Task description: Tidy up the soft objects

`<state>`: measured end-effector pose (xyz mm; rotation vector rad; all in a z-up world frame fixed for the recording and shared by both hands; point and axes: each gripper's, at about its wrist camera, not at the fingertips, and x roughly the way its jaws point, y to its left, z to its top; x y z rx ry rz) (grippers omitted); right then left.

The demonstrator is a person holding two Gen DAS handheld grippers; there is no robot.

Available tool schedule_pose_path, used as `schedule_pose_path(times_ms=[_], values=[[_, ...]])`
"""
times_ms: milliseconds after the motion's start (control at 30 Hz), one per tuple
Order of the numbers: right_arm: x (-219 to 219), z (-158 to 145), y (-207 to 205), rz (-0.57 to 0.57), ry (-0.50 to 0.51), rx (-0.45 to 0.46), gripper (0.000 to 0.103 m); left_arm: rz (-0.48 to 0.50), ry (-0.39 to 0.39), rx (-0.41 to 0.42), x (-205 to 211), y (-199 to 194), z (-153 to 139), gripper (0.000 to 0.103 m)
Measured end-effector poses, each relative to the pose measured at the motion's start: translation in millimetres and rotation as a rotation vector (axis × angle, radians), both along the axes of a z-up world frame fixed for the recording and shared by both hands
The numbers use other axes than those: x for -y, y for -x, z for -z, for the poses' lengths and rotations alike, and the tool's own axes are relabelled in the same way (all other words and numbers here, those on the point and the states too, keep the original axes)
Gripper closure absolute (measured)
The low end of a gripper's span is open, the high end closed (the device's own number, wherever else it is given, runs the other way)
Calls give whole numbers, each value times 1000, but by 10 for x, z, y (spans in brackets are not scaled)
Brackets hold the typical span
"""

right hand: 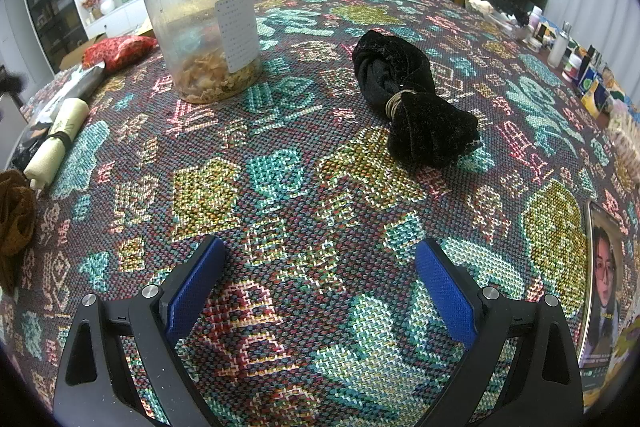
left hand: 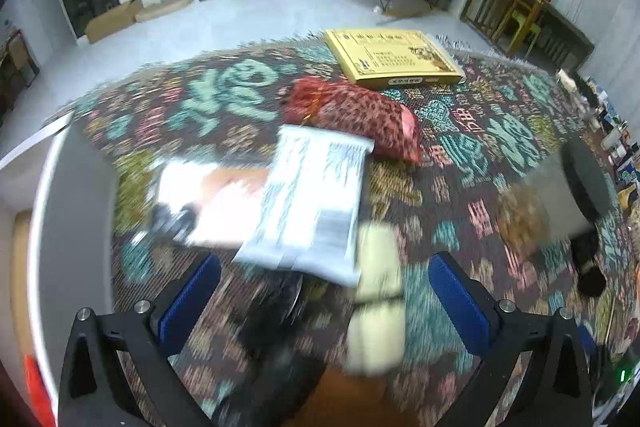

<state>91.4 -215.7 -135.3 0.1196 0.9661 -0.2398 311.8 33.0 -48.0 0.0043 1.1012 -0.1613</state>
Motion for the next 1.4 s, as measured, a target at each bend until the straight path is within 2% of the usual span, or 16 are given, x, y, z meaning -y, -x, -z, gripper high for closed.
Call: schedule_pose_path(times_ms=[167,233,267,400,433,567,633,667,700,733,767,900,1000,1100,1300,1400], values=[[2,-1,3,-2,-2,0,6,-13,-126,-93,181,-461,430,0],[9,-19,-16,-25,-8,-22,7,-19,-142,-95,163,-515,504,12],[31,-84,-4,-21,-22,-20,9,-24,-118,-89,129,-523,503,38],[494,-593,34,82,-90,185,9,-36,16,-45,-98,-424,300,44],[722,-642,-48,128,-109,196,9,-38,34,-34,-144,-374,240,44],[1319,-367,-578,84,-327,-14,9,-41,98,1,-384,-108,-64,44],[1380,-249,-737,49,-336,-87,10,-32,113,18,-443,18,-224,44],[1354,-206,-800,30,-296,-118,14,-30,124,27,-502,107,-287,44],[1304,-140,-849,-4,-267,-167,45,-30,133,34,-555,181,-328,44],[1245,-87,-869,-33,-227,-212,60,-29,142,42,-634,264,-368,44],[1212,-124,-876,-38,-188,-206,69,-28,149,48,-678,331,-398,44],[1215,-479,-887,14,-197,-92,71,-33,214,94,-907,664,-638,44],[991,-1013,-833,-13,-149,21,71,-36,277,142,-1115,999,-903,44],[390,-1523,-711,-150,-140,85,71,-47,296,176,-1384,1330,-1113,44],[-1120,-1992,-364,-453,-303,138,71,-143,293,185,-2135,1985,-1229,44],[-1497,-2159,-184,-518,-375,168,71,-147,305,184,-2264,2159,-1225,44]])
